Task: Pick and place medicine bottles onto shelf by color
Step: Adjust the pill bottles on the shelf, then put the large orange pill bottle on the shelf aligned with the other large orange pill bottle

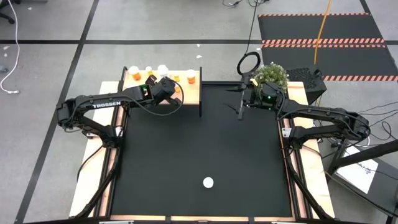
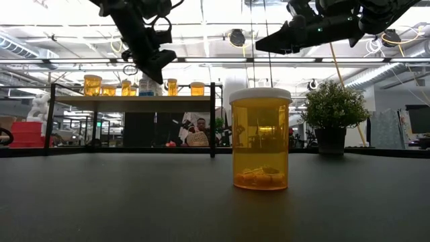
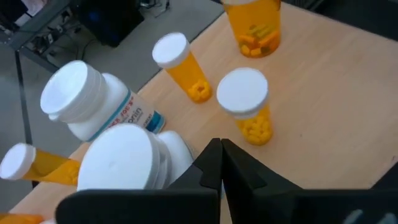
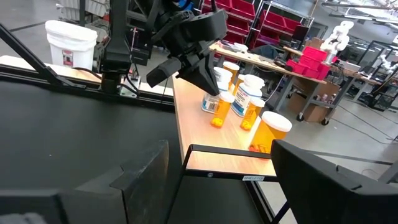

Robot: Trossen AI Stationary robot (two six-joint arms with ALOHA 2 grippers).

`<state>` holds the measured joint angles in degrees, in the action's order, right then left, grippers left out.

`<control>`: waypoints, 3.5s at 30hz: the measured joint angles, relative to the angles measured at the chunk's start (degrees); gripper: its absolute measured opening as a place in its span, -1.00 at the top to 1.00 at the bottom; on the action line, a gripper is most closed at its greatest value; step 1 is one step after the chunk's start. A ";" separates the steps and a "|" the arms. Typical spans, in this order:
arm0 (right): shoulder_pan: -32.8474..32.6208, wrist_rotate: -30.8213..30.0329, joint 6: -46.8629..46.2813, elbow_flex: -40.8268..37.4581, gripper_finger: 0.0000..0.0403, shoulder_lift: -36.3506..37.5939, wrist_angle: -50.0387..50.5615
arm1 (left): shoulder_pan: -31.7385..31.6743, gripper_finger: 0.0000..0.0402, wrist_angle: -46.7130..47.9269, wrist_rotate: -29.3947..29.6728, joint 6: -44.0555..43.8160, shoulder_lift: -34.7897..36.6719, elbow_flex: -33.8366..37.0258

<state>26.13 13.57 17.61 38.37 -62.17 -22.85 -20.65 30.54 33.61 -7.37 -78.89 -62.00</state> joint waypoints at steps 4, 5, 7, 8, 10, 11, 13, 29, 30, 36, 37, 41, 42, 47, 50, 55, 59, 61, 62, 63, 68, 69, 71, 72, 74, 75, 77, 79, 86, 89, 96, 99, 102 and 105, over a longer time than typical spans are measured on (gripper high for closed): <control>0.00 0.00 0.00 0.00 -0.37 0.00 0.00 | 0.00 0.89 -1.71 -0.04 1.40 0.00 -0.02; 0.00 0.00 0.00 0.00 -0.37 0.00 0.00 | 0.17 0.89 -1.73 -0.37 1.52 0.00 -0.02; 0.00 -0.01 0.00 0.00 -0.37 0.00 0.02 | 0.83 0.90 -0.88 -2.27 1.60 0.81 -0.02; 0.00 0.01 0.00 0.00 -0.37 0.00 0.04 | 1.28 0.92 0.06 -3.53 1.64 1.59 -0.02; 0.02 0.00 0.03 0.00 -0.37 0.00 0.09 | 2.54 0.97 1.67 -5.75 1.63 2.89 -0.15; 0.02 0.01 0.22 0.00 -0.37 0.00 0.26 | 3.02 0.98 3.57 -6.28 1.59 3.37 -0.15; 0.02 0.01 1.05 0.00 -0.37 0.00 0.82 | 3.96 0.98 8.53 -6.45 1.13 3.61 -0.07; 0.02 0.04 2.16 0.00 -0.37 0.00 1.30 | 1.01 0.92 2.56 -0.59 2.62 3.54 7.36; 0.02 0.03 2.17 0.00 -0.37 0.00 1.29 | 0.84 0.92 2.04 -0.61 3.18 3.54 7.65; 0.02 0.01 2.19 0.00 -0.37 0.00 1.29 | -0.03 0.98 1.33 -0.63 4.10 3.54 7.96; 0.02 0.01 2.19 0.00 -0.37 0.00 1.29 | 0.01 0.98 0.87 -0.66 4.12 3.54 7.96; 0.02 0.01 2.19 0.00 -0.37 0.00 1.29 | -0.05 0.93 -0.42 -0.63 4.67 3.54 7.96; 0.02 0.01 2.19 0.00 -0.37 0.00 1.29 | -0.05 0.92 -0.91 -0.64 4.82 3.54 7.96; 0.02 0.02 2.19 0.00 -0.37 0.00 1.29 | -0.02 0.94 -2.08 -0.68 5.00 3.54 7.96; 0.02 0.01 2.19 0.00 -0.37 0.00 1.29 | -0.02 0.98 -2.56 -0.68 5.47 3.54 7.96; 0.02 0.01 2.19 0.00 -0.37 0.00 1.29 | -0.02 0.94 -4.35 -0.70 5.68 3.54 7.96; 0.02 0.01 2.19 0.00 -0.37 0.00 1.29 | -0.54 0.91 -4.43 -0.66 6.07 3.54 7.96; 0.02 0.01 2.19 0.00 -0.37 0.00 1.29 | -0.93 0.92 -4.59 -0.63 6.24 3.54 7.96; 0.02 0.01 2.16 0.00 -0.37 0.00 1.29 | -1.08 0.94 -4.98 -0.69 6.60 3.54 7.96; 0.02 0.01 2.13 0.00 -0.37 0.00 1.29 | -1.21 0.95 -5.55 -0.89 6.95 3.54 7.96; 0.00 0.01 0.29 0.00 -0.37 0.00 1.28 | -1.14 0.98 -7.99 -2.87 8.54 3.63 7.96; 0.00 0.02 -0.90 0.00 -0.37 0.00 1.29 | -0.98 0.98 -8.63 -4.11 8.68 3.76 7.96; -0.40 -0.02 -4.20 0.00 -0.37 0.00 1.67 | -0.34 0.94 -9.96 -6.65 8.81 4.35 7.96; -0.94 -0.04 -5.57 0.00 -0.37 0.00 2.17 | 0.16 0.92 -10.54 -7.75 9.06 4.97 7.96; -2.93 -0.05 -7.08 -0.01 -0.37 0.00 3.36 | 1.44 0.89 -10.73 -8.57 9.63 6.44 7.74; -4.22 -0.06 -7.74 -0.02 -0.37 0.00 4.16 | 2.23 0.88 -10.52 -8.58 9.82 7.34 7.24; -7.39 -0.69 -9.40 -0.02 -0.37 0.02 6.61 | 3.60 0.88 -9.22 -8.60 9.85 9.96 6.61; -11.19 -3.95 -10.91 0.00 -0.37 0.02 9.05 | 5.08 0.87 -9.17 -8.52 9.65 12.97 6.09; -27.21 -16.32 -18.52 -0.02 -0.37 0.02 15.57 | 9.87 0.87 -3.61 -6.94 6.92 23.21 6.07; -33.38 -19.07 -24.33 -0.02 -0.37 0.02 16.47 | 12.41 0.87 -0.41 -6.62 3.81 25.91 6.05; -45.75 -25.66 -35.16 0.23 -0.38 -2.78 17.11 | 17.62 0.87 1.17 -6.62 0.73 26.60 6.08; -49.15 -26.54 -38.74 2.11 -0.45 -7.54 17.15 | 18.82 0.87 0.95 -6.68 0.54 25.47 6.08; -51.49 -27.04 -40.58 6.00 -0.55 -14.07 17.26 | 19.46 0.87 0.79 -6.64 0.26 24.20 6.08; -52.85 -26.88 -41.88 11.59 -0.63 -20.66 18.47 | 19.68 0.87 0.81 -6.67 0.12 22.61 6.09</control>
<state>-26.72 -13.31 -24.28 49.96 -82.84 -4.38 -0.97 31.35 26.94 -7.25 -56.29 -55.91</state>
